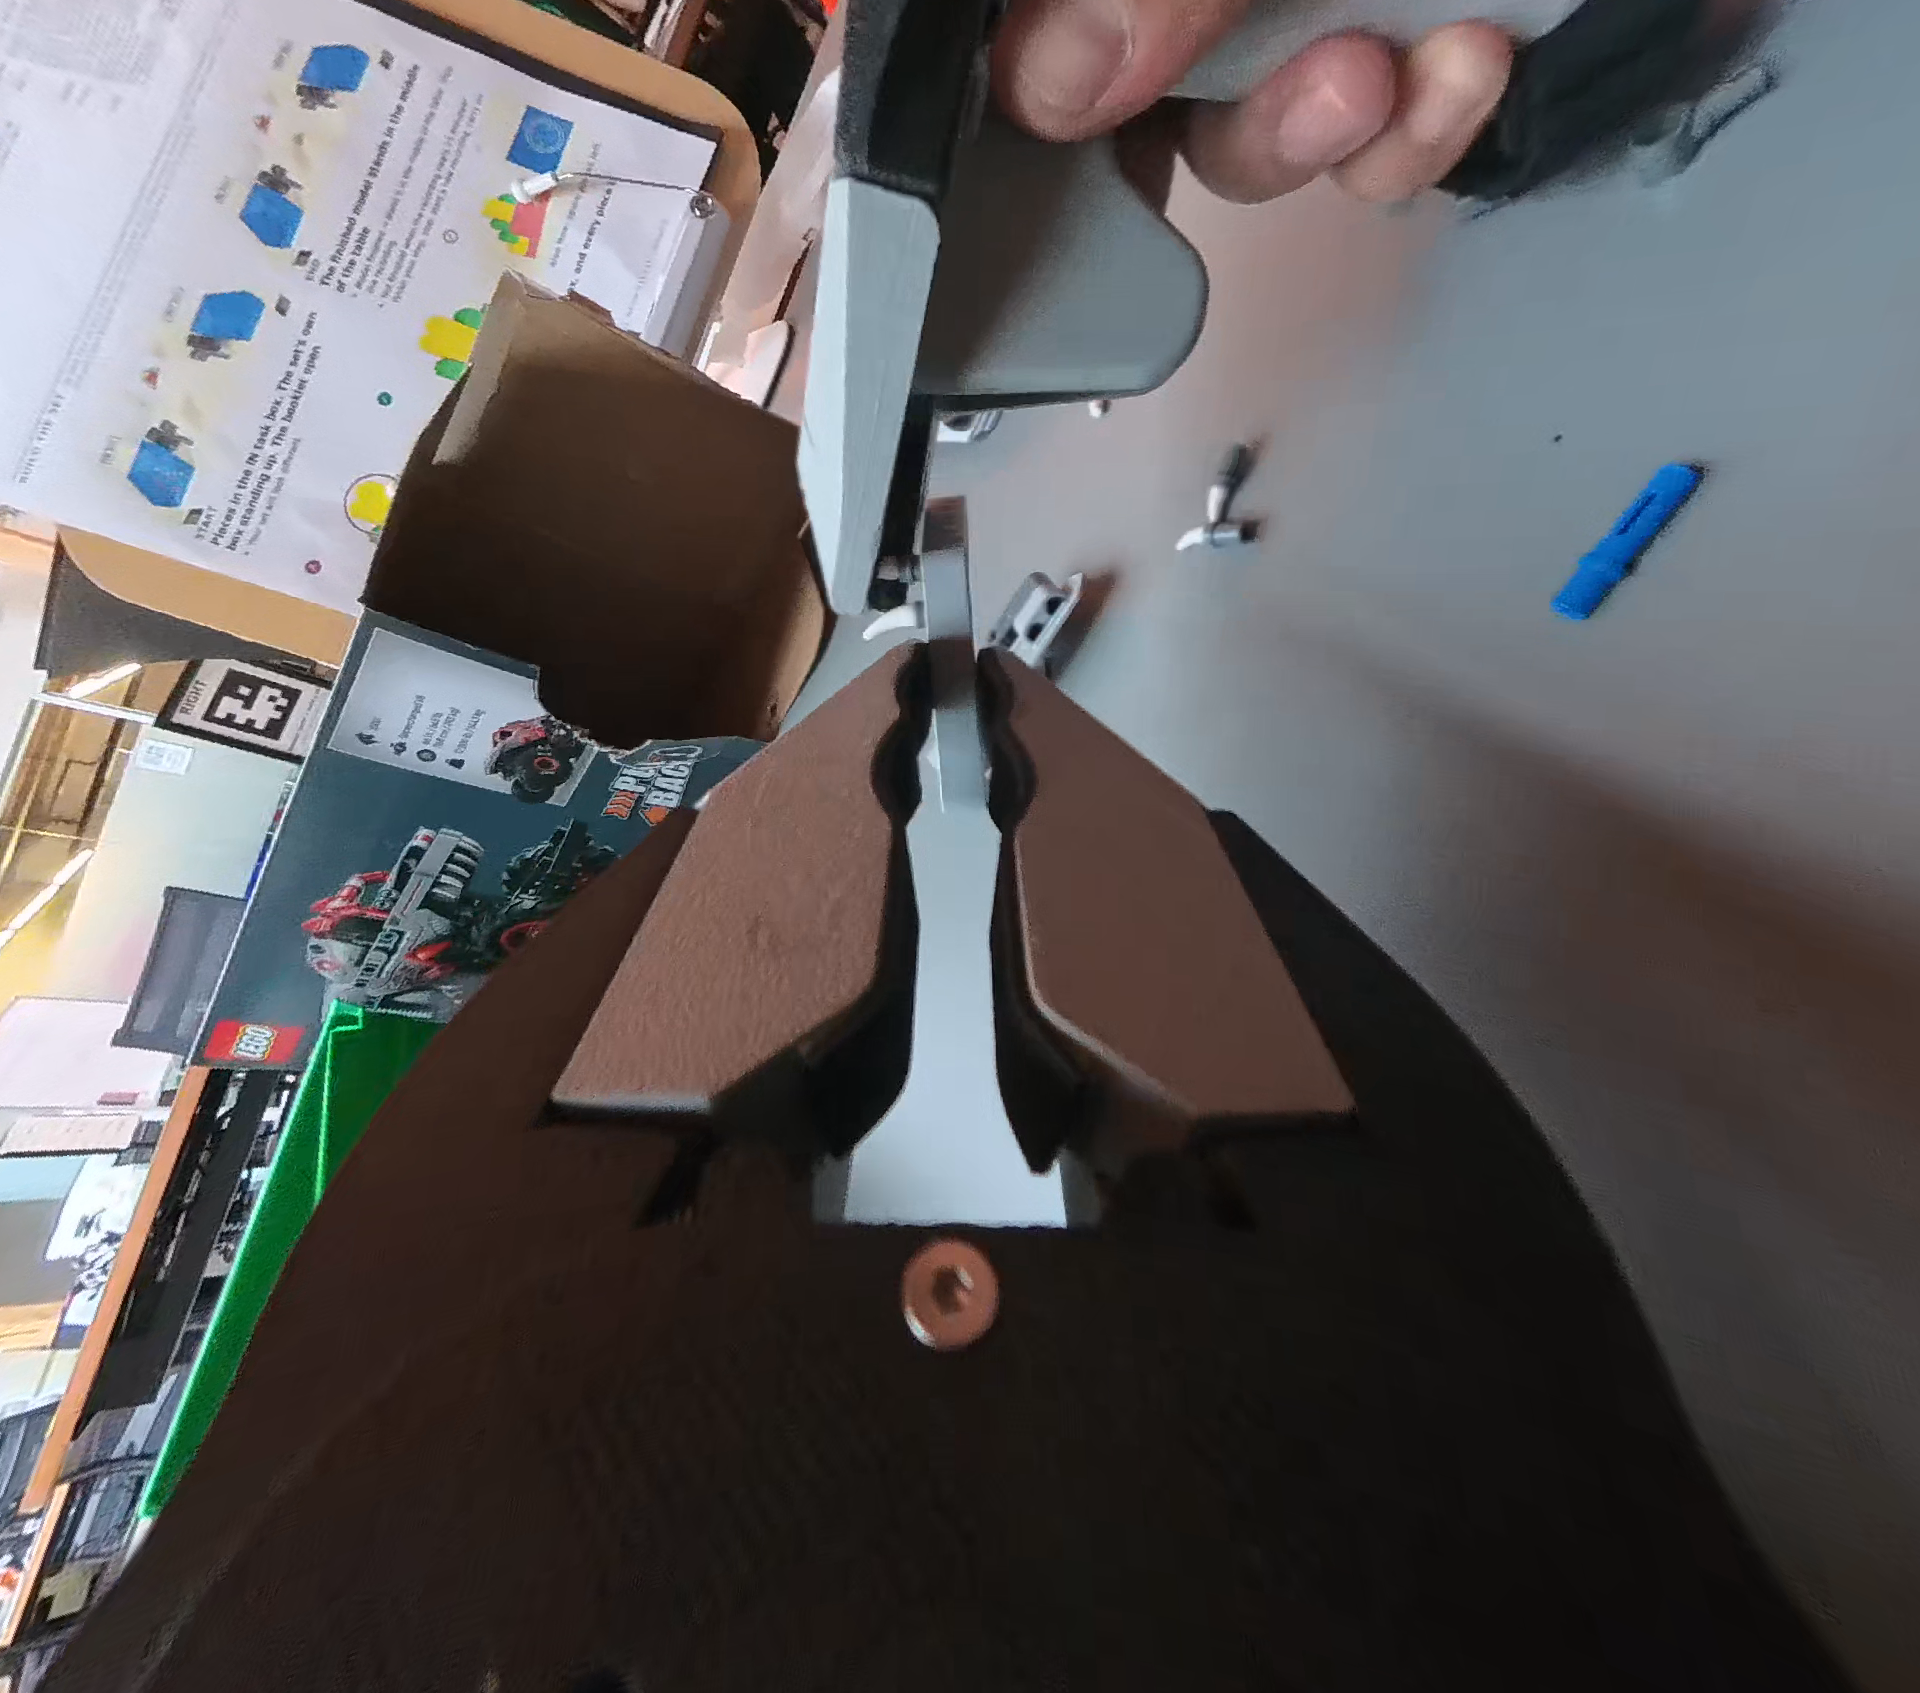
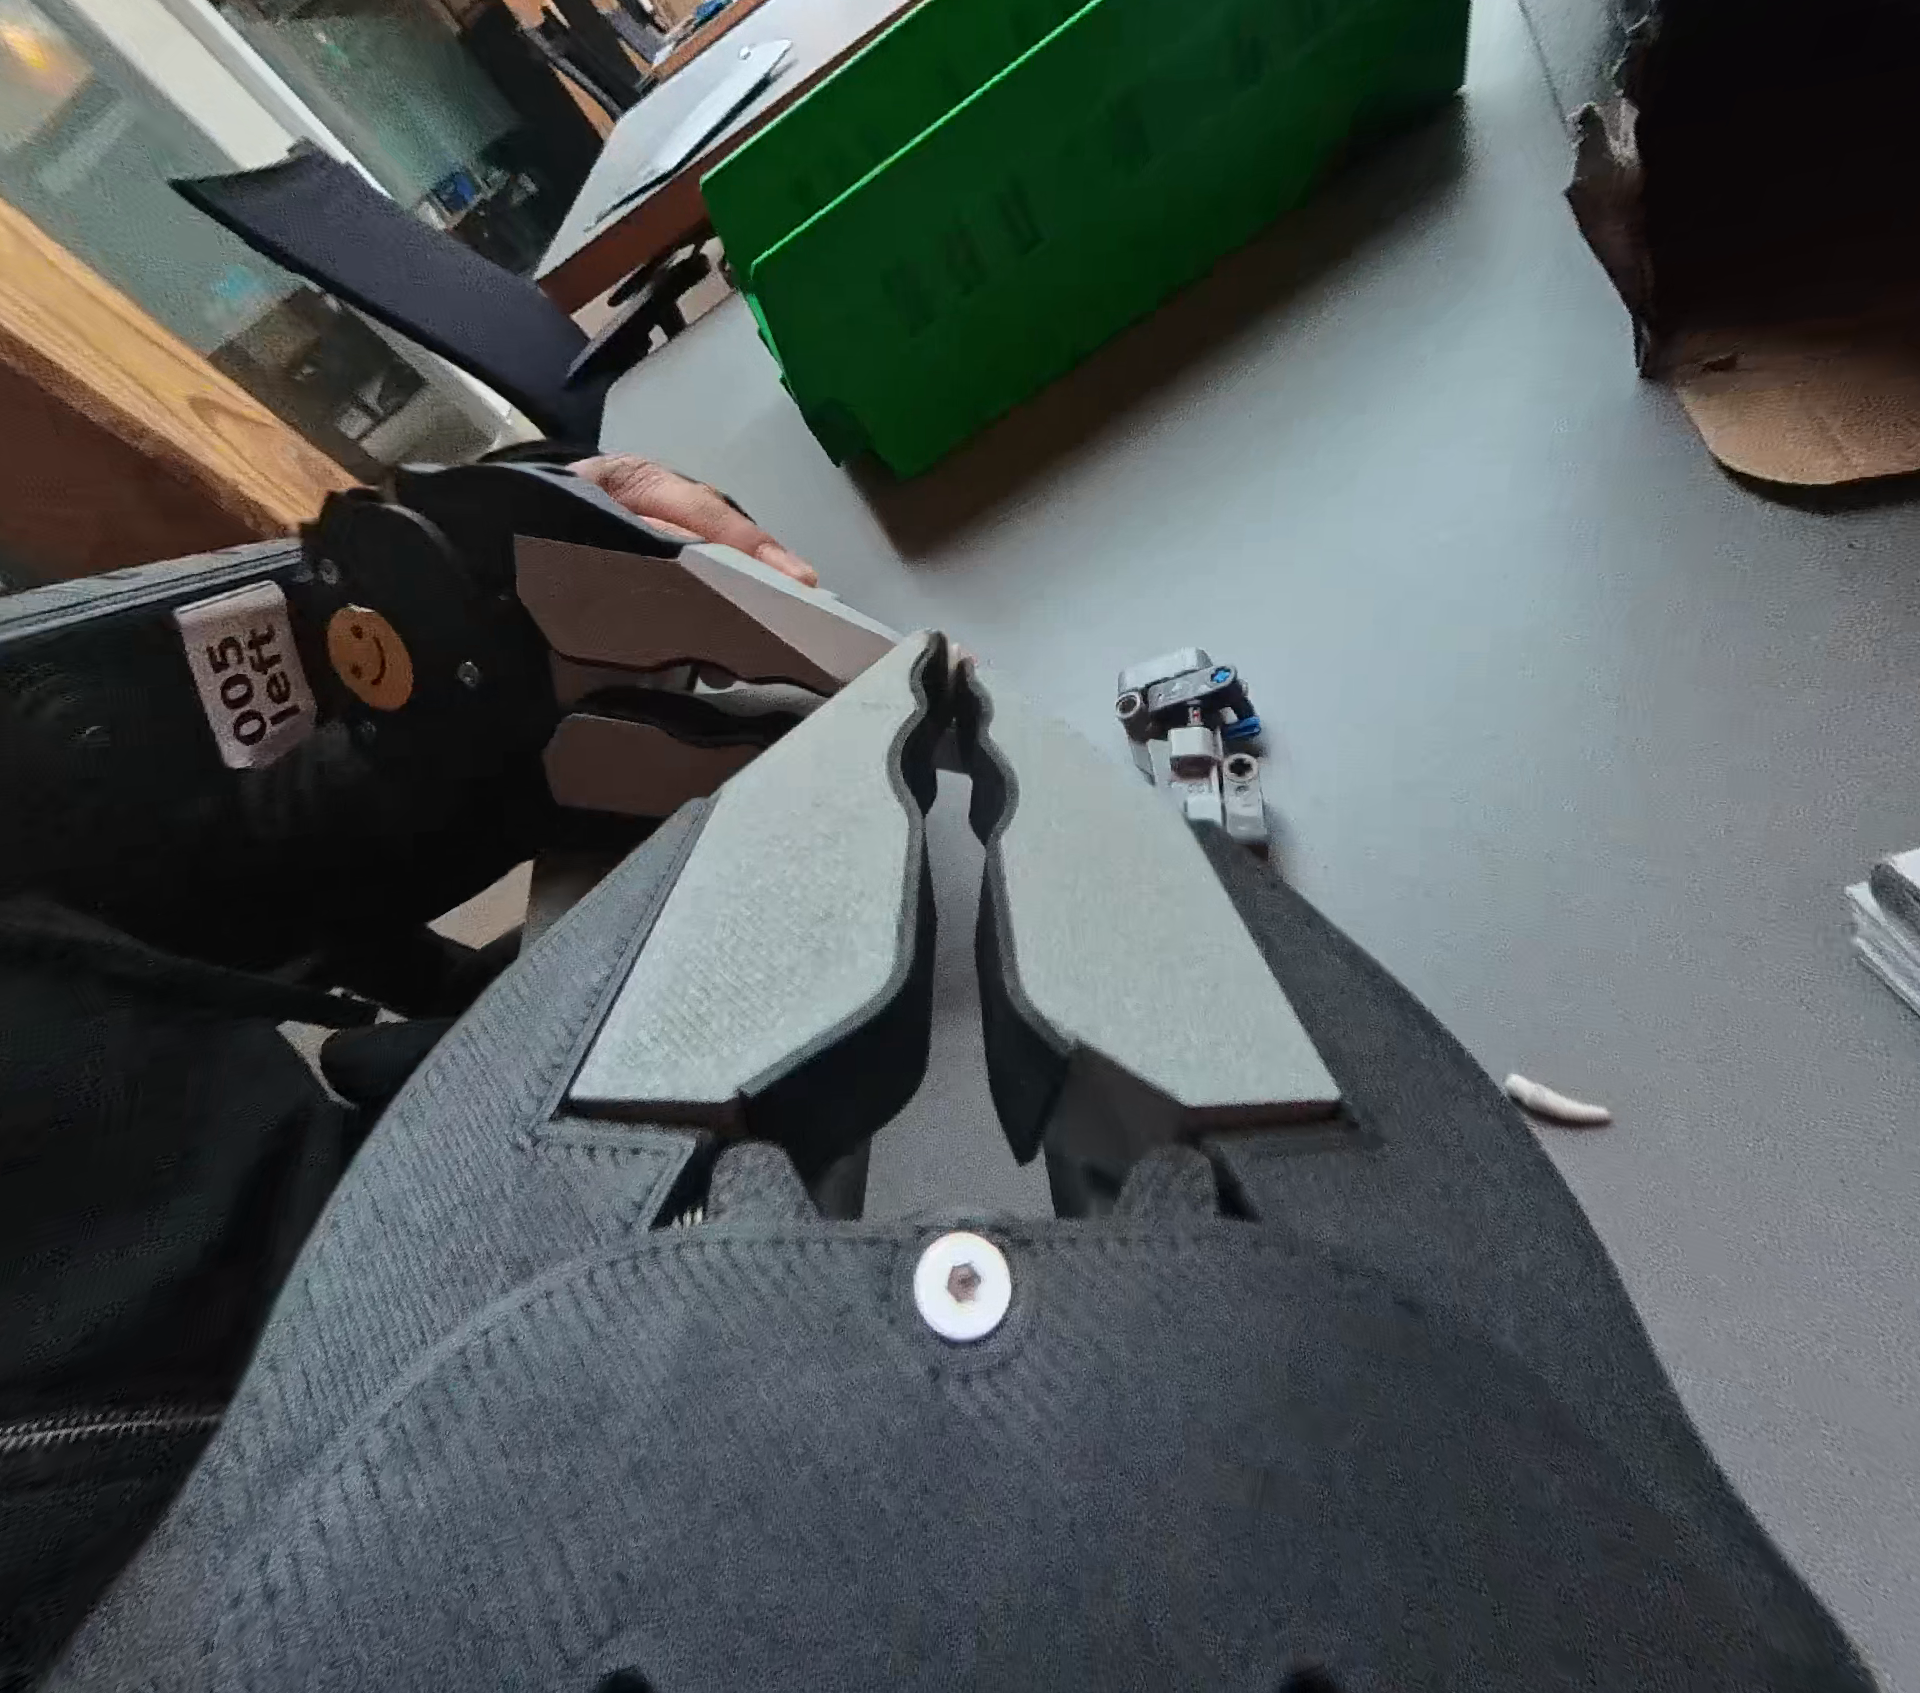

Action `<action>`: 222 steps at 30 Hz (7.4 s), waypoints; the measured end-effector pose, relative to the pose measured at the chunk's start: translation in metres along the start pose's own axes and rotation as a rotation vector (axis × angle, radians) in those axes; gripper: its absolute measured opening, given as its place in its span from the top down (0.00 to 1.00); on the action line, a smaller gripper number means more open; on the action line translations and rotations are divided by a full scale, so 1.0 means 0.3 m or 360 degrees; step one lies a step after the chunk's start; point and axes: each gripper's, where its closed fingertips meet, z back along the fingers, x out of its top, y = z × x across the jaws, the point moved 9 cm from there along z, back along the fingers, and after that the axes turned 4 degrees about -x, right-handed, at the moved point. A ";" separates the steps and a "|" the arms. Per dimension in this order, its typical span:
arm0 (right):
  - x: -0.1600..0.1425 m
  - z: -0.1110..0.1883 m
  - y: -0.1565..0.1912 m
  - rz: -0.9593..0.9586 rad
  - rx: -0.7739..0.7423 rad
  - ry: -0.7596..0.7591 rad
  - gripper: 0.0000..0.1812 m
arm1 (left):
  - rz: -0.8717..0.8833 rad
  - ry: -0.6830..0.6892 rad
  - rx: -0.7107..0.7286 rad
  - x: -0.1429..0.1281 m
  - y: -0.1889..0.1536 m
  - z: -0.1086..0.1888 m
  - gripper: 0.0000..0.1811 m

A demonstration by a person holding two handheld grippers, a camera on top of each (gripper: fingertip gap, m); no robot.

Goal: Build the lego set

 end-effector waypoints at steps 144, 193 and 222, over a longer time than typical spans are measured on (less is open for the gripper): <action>0.020 0.047 0.039 0.0410 0.0112 0.0150 0.97 | -0.0303 -0.0162 0.0144 0.022 -0.013 0.025 0.97; 0.000 0.019 0.034 0.0366 0.0138 0.0226 1.00 | -0.0175 -0.0020 0.0072 0.015 -0.028 -0.001 0.97; 0.007 0.065 -0.133 0.0303 -0.0485 0.0241 0.86 | 0.0367 0.0044 -0.0072 -0.077 0.039 -0.029 0.97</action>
